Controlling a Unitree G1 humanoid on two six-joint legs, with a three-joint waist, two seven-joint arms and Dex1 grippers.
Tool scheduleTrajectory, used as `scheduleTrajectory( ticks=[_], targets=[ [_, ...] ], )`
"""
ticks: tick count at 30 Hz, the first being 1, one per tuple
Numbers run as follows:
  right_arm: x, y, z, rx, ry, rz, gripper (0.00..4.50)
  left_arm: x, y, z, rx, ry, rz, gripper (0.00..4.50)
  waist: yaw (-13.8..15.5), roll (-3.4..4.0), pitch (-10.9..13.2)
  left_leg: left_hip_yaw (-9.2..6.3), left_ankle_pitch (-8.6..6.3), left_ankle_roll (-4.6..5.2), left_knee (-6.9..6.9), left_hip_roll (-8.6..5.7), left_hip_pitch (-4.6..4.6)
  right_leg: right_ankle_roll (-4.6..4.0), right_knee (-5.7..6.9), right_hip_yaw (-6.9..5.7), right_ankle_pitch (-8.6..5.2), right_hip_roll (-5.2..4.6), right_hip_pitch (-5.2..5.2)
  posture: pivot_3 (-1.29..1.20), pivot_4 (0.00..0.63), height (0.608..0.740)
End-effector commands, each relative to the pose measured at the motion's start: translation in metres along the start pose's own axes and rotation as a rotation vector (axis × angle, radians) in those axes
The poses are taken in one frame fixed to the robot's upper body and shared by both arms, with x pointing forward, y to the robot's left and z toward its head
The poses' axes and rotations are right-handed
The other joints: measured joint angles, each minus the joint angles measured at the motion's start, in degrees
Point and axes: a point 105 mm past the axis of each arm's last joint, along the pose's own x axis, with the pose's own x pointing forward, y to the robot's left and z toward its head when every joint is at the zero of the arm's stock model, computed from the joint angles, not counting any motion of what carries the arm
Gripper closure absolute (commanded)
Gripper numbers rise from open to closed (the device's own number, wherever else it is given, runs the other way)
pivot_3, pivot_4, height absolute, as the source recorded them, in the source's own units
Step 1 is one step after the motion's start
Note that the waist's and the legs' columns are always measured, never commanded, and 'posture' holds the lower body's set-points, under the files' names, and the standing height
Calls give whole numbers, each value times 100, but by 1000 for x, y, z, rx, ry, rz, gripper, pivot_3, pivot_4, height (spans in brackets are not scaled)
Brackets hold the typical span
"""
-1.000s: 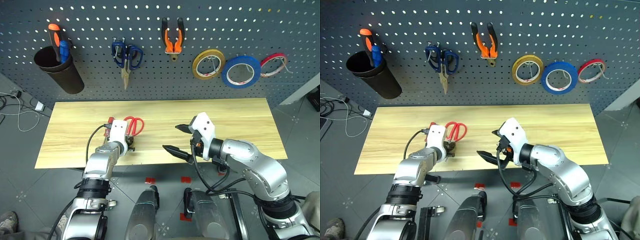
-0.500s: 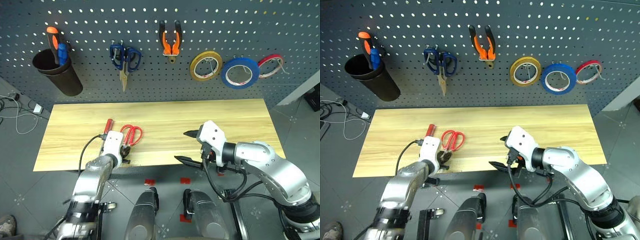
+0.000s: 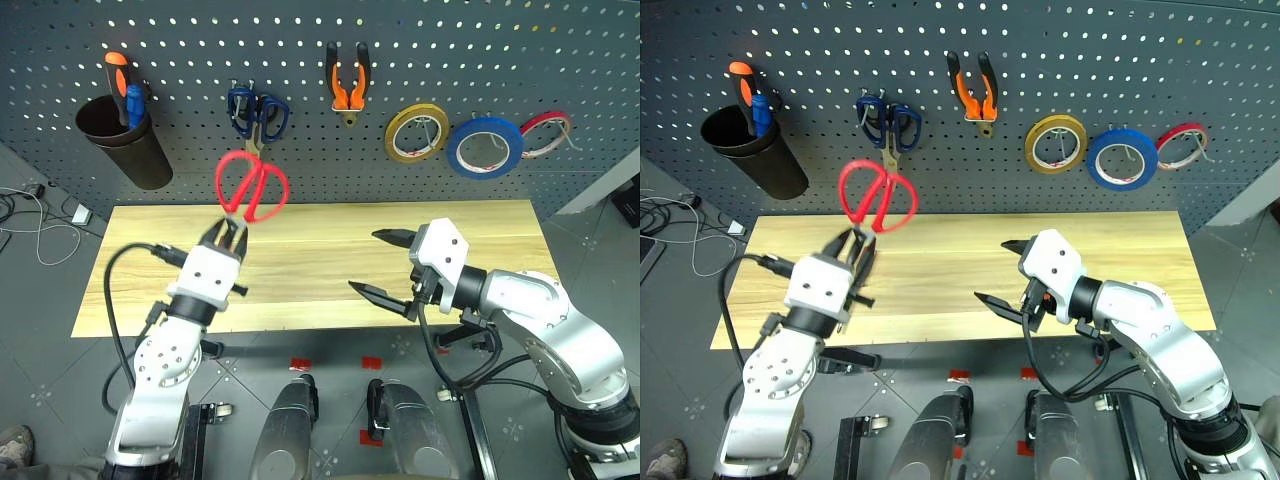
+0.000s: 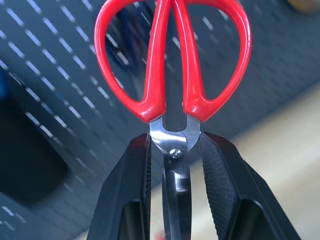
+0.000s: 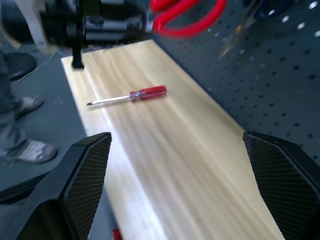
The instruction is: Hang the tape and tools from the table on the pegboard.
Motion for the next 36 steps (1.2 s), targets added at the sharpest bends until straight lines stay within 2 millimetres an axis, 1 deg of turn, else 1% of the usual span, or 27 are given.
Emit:
scheduleTrajectory(
  ticks=[1,3,6,9,13,18,19,21,23,24,26,27,28,30,33,35,36],
  targets=[
    [1,-11,14,-56,-53,-32,0,20,24,15,33,-52,93,3395,1,-1,0,0,0,0,0,-1,0,-1,1,-1,1,0,0,-34,281,740],
    [3,-14,15,-67,-57,-33,0,30,30,16,37,-58,109,3395,-3,-3,-2,-2,1,1,2,-3,0,0,5,-4,2,1,0,-34,281,740],
    [8,-16,16,-79,-62,-31,0,44,26,14,62,-74,78,3395,-23,-9,-6,-1,1,1,1,-5,1,0,7,-2,4,0,2,-37,283,740],
    [10,-17,18,-86,-67,-29,0,58,22,7,67,-64,59,3395,-27,-9,-6,1,3,-3,-1,-5,1,0,5,-1,4,0,0,-39,282,740],
    [12,-17,21,-93,-77,-29,0,71,8,-4,64,-42,1,3395,-24,-10,-6,0,12,-19,-1,-5,0,-1,2,-2,4,-1,0,-49,284,740],
    [13,-16,23,-93,-83,-29,0,76,-8,-21,24,17,-66,3395,-29,-10,-6,0,13,-20,1,-6,2,-1,7,-1,4,-2,1,-54,287,740],
    [13,-16,23,-91,-83,-28,0,74,-10,-25,-2,39,-68,2677,-26,-10,-6,-1,13,-21,1,-6,2,-1,7,-2,4,-2,1,-57,288,740],
    [14,-13,22,-83,-80,-29,0,67,-19,-42,-44,123,-104,2172,-23,-10,-6,0,13,-21,2,-6,2,-1,6,-1,4,-3,2,-57,292,740],
    [15,-11,20,-69,-74,-41,0,53,-31,-64,-90,230,-153,1541,-29,-11,-6,1,13,-21,5,-7,2,-2,5,2,4,-4,4,-56,294,740],
    [17,-10,17,-43,-66,-56,0,38,-40,-84,-155,321,-188,1248,-43,-11,-7,1,13,-21,4,-7,2,-2,4,2,4,-5,4,-56,294,740],
    [23,-5,14,8,-48,-89,0,4,-50,-123,-311,524,-212,677,-107,-11,-8,2,14,-22,2,-6,7,-2,7,5,4,-4,3,-62,305,740],
    [27,-1,13,24,-38,-91,0,-9,-52,-134,-369,595,-216,677,-149,-11,-8,2,14,-22,-1,-2,10,-2,8,5,4,-2,4,-62,308,740],
    [30,5,13,44,-28,-82,0,-17,-46,-140,-407,631,-189,677,-176,-11,-8,2,14,-23,0,1,10,-3,11,5,3,0,2,-64,317,740],
    [37,16,10,74,14,-71,0,-28,-32,-148,-427,676,-160,677,-185,-13,-7,2,15,-24,0,3,8,-4,25,6,3,1,-7,-58,327,740],
    [49,30,15,124,21,-54,0,-31,-9,-153,-484,702,-101,677,-166,-13,-6,-6,10,-15,2,5,15,-6,58,2,0,1,-12,-50,340,740],
    [53,33,19,137,24,-51,0,-28,0,-154,-490,704,-91,677,-154,-12,-6,-9,17,-24,5,5,21,-4,70,4,-2,1,-11,-44,359,740],
    [55,34,21,142,25,-50,0,-25,3,-155,-496,708,-88,677,-145,-12,-4,-9,24,-20,5,4,23,12,69,5,-11,0,-10,-44,359,740]
  ],
)
